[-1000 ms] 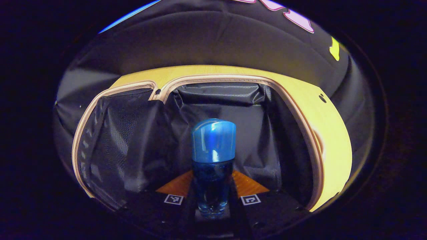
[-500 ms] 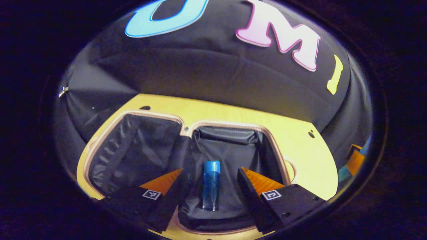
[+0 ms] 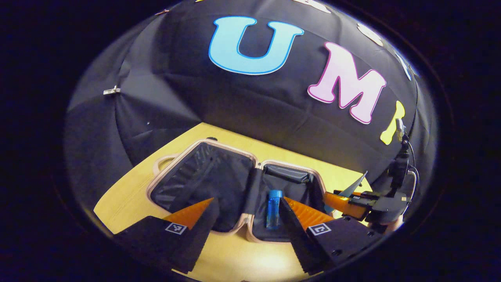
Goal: First open the suitcase, pack the skin care products into it, and then close the suitcase.
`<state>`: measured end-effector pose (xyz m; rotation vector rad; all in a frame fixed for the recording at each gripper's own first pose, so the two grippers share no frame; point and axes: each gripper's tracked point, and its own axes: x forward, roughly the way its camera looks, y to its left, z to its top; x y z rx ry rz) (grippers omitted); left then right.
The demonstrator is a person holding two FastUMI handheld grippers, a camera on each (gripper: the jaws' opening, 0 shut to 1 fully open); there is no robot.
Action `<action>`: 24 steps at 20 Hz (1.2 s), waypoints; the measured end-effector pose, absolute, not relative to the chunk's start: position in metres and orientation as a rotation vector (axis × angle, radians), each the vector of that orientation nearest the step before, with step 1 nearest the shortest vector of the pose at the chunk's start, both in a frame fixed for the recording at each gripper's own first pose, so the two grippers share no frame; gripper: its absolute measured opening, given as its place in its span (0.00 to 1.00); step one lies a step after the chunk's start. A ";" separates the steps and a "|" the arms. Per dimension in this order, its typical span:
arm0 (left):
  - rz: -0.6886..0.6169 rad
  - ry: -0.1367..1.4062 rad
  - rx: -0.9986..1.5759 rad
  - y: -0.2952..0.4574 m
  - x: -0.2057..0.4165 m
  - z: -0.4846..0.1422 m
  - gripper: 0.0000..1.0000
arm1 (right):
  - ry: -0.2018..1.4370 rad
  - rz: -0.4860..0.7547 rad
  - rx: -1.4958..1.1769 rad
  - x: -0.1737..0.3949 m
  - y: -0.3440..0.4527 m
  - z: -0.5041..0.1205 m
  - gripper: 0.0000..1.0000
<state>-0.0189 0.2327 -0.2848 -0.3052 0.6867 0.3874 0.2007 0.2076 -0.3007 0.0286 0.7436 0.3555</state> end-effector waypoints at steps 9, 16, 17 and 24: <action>0.366 0.688 -0.330 0.217 -0.044 -0.275 0.96 | 1.034 0.252 0.113 0.192 0.234 -0.373 0.44; 0.367 0.635 -0.419 0.218 -0.043 -0.250 0.96 | 1.084 0.174 0.074 0.195 0.224 -0.394 0.50; 0.375 0.634 -0.417 0.222 -0.045 -0.248 0.96 | 1.074 0.168 0.084 0.196 0.225 -0.389 0.52; 0.464 0.616 -0.316 0.295 -0.052 -0.250 0.96 | 0.871 0.201 0.109 0.196 0.219 -0.312 0.99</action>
